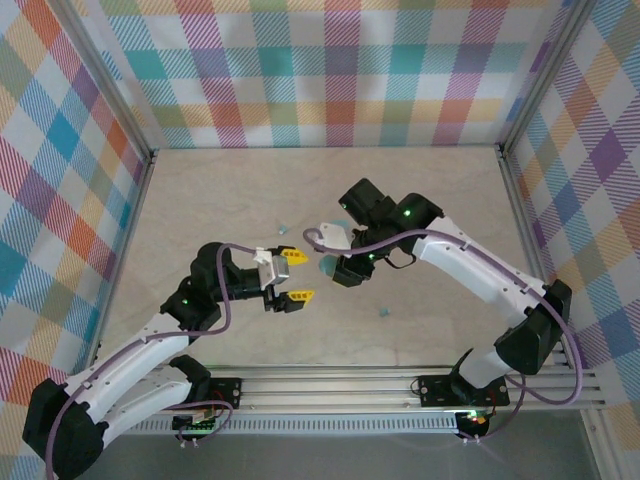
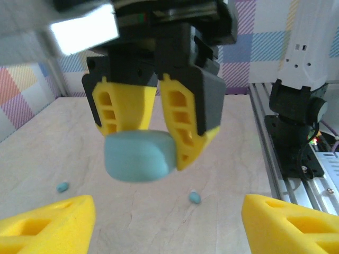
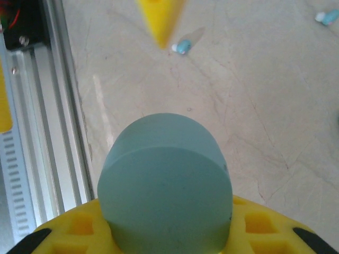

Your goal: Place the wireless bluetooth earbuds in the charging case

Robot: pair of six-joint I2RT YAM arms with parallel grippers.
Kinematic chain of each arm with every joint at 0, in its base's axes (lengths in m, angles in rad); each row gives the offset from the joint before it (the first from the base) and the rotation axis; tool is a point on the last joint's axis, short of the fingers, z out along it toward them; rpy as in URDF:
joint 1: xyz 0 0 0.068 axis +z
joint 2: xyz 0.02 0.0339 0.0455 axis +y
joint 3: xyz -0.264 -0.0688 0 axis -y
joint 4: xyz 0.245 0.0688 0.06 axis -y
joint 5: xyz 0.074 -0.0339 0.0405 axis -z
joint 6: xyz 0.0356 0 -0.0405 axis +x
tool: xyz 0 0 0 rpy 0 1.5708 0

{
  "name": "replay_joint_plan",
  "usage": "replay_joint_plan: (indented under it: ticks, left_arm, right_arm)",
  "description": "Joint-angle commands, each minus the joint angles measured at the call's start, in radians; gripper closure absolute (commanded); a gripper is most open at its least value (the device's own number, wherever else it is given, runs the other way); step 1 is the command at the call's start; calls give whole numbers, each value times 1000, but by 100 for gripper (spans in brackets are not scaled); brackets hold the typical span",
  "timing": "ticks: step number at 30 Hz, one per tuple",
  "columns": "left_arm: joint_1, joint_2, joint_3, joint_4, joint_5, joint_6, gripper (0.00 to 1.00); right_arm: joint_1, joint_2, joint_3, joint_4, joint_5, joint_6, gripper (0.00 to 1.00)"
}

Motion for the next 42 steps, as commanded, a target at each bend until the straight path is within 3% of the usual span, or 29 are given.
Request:
replay_joint_plan:
  ticks: [1, 16, 36, 42]
  left_arm:
    - [6, 37, 41, -30, 85, 22, 28]
    - [-9, 130, 61, 85, 105, -47, 28]
    - [-14, 175, 76, 134, 128, -82, 45]
    - [-16, 173, 74, 139, 138, -85, 43]
  right_arm:
    - [24, -10, 25, -54, 32, -96, 86]
    - [71, -27, 46, -16, -9, -113, 87]
    - [81, -22, 54, -18, -26, -126, 87]
    - [82, -16, 52, -22, -11, -135, 87]
